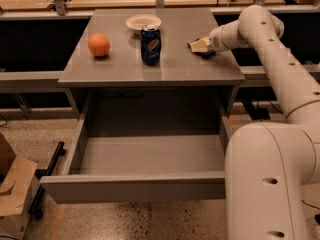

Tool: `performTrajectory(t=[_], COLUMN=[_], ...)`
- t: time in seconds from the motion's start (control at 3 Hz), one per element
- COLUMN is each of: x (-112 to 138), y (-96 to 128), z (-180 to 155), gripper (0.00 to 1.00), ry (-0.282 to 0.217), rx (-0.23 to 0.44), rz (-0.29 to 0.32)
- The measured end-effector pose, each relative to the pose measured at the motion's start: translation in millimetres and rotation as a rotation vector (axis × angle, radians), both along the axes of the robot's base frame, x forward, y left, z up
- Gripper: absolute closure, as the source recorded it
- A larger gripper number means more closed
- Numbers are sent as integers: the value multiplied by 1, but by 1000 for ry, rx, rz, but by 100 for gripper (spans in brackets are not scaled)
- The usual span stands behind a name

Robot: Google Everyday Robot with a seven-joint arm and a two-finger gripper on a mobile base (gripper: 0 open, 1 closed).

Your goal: Place rxbar blueberry into top drawer

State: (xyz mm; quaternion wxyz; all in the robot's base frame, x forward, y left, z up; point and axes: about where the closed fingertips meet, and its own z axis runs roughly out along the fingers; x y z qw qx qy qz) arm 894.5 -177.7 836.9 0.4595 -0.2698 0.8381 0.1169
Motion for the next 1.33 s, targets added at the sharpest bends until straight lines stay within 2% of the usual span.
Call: performTrajectory(t=[0.33, 0.67, 1.0, 1.33], x=[0, -37, -136, -198], y=[0, -6, -15, -13], z=[0, 32, 88, 100], gripper=[100, 100, 100, 100], ry=[0, -2, 26, 93], rx=[0, -29, -78, -63], rz=[0, 65, 156, 187])
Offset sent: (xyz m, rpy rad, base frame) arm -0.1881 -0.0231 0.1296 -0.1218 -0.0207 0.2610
